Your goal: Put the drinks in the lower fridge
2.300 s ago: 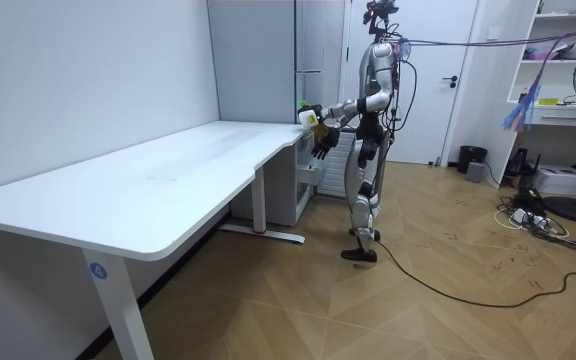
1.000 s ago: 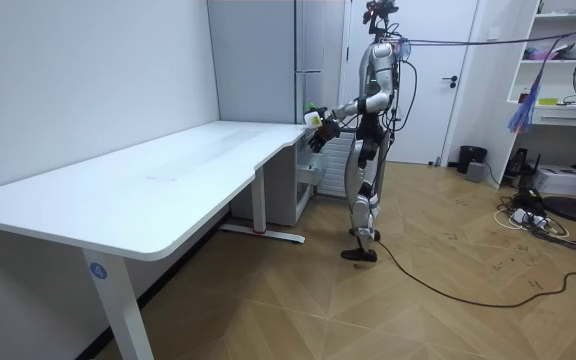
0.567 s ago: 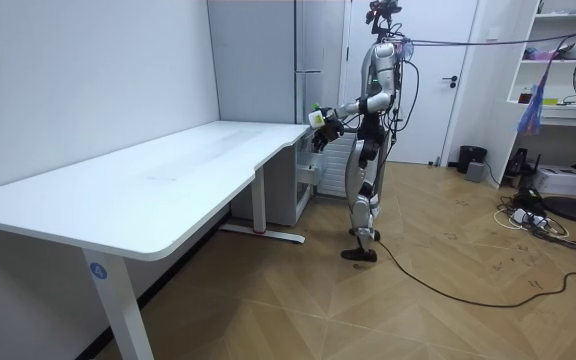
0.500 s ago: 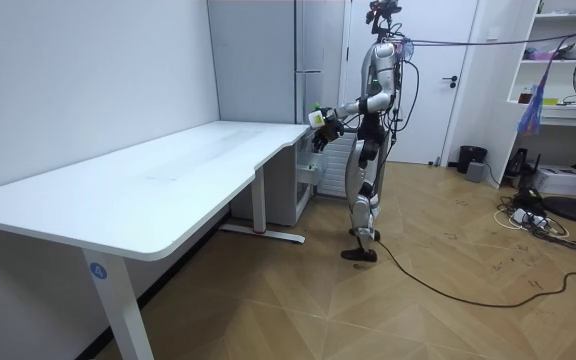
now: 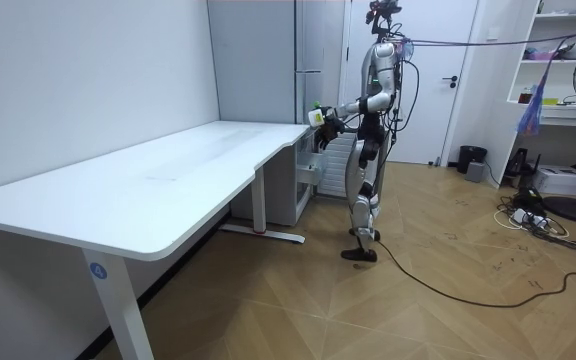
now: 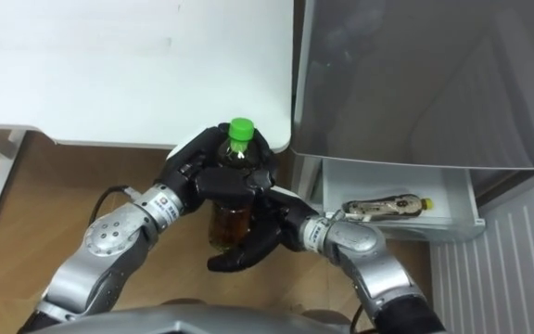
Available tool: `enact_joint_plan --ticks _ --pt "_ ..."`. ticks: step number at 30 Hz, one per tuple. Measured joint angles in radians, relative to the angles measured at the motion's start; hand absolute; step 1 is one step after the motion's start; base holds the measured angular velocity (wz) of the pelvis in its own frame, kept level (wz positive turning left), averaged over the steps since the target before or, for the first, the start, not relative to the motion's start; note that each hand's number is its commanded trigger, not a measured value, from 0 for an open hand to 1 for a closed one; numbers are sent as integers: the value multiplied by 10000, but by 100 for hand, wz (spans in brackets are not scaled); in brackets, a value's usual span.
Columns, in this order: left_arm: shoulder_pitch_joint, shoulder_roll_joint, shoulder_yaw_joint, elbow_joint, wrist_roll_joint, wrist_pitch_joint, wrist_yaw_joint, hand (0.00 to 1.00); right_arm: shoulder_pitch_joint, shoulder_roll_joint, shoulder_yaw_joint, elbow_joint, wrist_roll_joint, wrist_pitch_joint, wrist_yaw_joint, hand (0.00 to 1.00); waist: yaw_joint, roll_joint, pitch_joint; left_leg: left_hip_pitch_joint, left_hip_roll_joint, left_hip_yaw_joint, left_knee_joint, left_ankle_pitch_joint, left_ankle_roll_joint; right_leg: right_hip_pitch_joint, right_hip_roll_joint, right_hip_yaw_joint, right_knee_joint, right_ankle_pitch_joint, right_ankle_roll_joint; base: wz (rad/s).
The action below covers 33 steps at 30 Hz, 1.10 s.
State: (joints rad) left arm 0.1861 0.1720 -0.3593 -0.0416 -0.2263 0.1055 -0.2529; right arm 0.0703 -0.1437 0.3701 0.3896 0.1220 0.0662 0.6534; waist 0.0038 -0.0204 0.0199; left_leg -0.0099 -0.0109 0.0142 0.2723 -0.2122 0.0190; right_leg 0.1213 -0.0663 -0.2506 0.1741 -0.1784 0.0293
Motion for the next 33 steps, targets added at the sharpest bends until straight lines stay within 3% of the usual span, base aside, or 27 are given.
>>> enact_joint_plan --ticks 16,24,26,27,33 --pt "-4 1 -285 0 -87 -265 -158 100 0 -61 4 48 35 4 14 100 -44 99 29 -33 -11 -93 6 -1 0 -9 10 36 -17 0 0 1" --pt "-4 -56 -246 2 -870 -431 -120 99 13 -58 -1 50 466 -5 14 100 -133 106 24 11 -10 -88 -1 0 0 -9 10 42 -16 0 0 0" --pt "-5 -65 -238 1 -958 -522 -118 40 16 -60 0 50 643 -5 14 100 -202 105 24 11 -12 -88 -5 1 1 -6 10 39 -16 0 0 0" --pt "-5 -64 -239 1 -962 -547 -118 0 16 -60 0 50 668 -6 14 100 -224 105 24 13 -12 -87 -6 1 1 -4 10 39 -16 0 0 0" --pt "-5 -49 -213 2 -954 -636 -88 0 20 -102 -23 50 733 -5 23 100 -275 101 22 20 -7 -68 -18 1 1 -7 16 59 -16 0 0 0"
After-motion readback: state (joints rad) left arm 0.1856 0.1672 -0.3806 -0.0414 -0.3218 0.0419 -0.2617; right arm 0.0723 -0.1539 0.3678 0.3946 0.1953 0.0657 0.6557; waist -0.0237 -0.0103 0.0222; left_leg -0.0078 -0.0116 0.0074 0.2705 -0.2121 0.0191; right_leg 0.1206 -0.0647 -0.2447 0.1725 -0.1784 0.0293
